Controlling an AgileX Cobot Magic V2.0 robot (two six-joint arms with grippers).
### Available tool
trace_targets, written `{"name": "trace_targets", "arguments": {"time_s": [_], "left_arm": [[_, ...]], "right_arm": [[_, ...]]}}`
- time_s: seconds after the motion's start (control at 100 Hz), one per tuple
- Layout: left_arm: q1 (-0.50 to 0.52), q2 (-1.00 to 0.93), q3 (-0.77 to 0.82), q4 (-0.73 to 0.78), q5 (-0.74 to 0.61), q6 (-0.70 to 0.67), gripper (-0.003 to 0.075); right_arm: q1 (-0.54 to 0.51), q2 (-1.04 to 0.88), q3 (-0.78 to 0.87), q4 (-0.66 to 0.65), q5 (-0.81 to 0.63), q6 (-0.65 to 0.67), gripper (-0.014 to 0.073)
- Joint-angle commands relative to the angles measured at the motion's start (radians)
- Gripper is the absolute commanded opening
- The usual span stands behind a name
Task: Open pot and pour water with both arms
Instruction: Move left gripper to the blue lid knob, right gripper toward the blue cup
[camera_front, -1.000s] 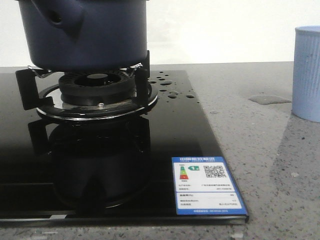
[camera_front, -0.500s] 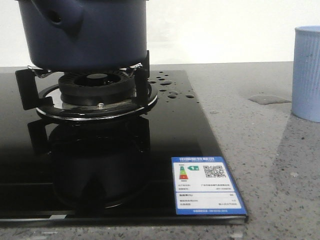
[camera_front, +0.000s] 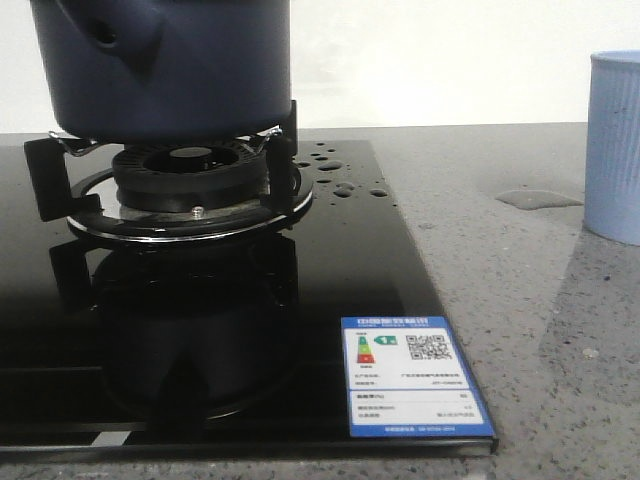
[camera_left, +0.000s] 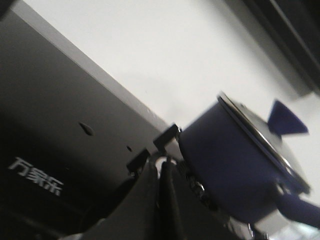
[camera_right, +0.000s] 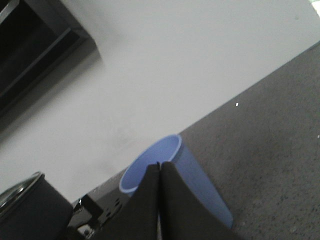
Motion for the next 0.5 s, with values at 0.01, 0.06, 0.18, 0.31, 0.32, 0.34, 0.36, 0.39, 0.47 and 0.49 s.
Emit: {"name": "trace_targets", "arguments": {"time_s": [0.01, 0.06, 0.18, 0.31, 0.32, 0.34, 0.36, 0.39, 0.47, 0.49], "left_arm": [[0.002, 0.123, -0.15, 0.045, 0.076, 0.075, -0.0019], [-0.003, 0.192, -0.227, 0.045, 0.135, 0.156, -0.0019], [-0.034, 0.373, -0.436, 0.038, 0.267, 0.317, -0.0018], [-0.074, 0.547, -0.655, 0.0, 0.291, 0.45, -0.0018], [-0.075, 0.555, -0.665, -0.01, 0.293, 0.457, -0.0018], [-0.081, 0.577, -0.694, -0.026, 0.297, 0.474, -0.0018], [-0.083, 0.598, -0.722, -0.04, 0.301, 0.492, -0.0018], [-0.087, 0.625, -0.757, -0.082, 0.313, 0.518, -0.0017], [-0.097, 0.696, -0.841, -0.214, 0.385, 0.625, -0.0017], [-0.097, 0.712, -0.856, -0.266, 0.411, 0.661, -0.0017]], "right_arm": [[-0.007, 0.058, -0.112, -0.001, 0.083, 0.0, -0.0067], [-0.007, 0.087, -0.158, -0.001, 0.136, 0.0, -0.0067], [-0.007, 0.16, -0.28, 0.028, 0.223, 0.0, -0.0067], [-0.007, 0.225, -0.393, 0.077, 0.29, -0.002, -0.0067], [-0.007, 0.228, -0.405, 0.077, 0.296, -0.002, -0.0067], [-0.007, 0.237, -0.416, 0.077, 0.303, -0.002, -0.0067], [-0.007, 0.245, -0.432, 0.078, 0.307, -0.002, -0.0067], [-0.007, 0.255, -0.458, 0.079, 0.317, -0.002, -0.0067], [-0.007, 0.275, -0.508, 0.09, 0.341, -0.026, -0.0067], [-0.007, 0.28, -0.52, 0.097, 0.35, -0.038, -0.0067]]}}
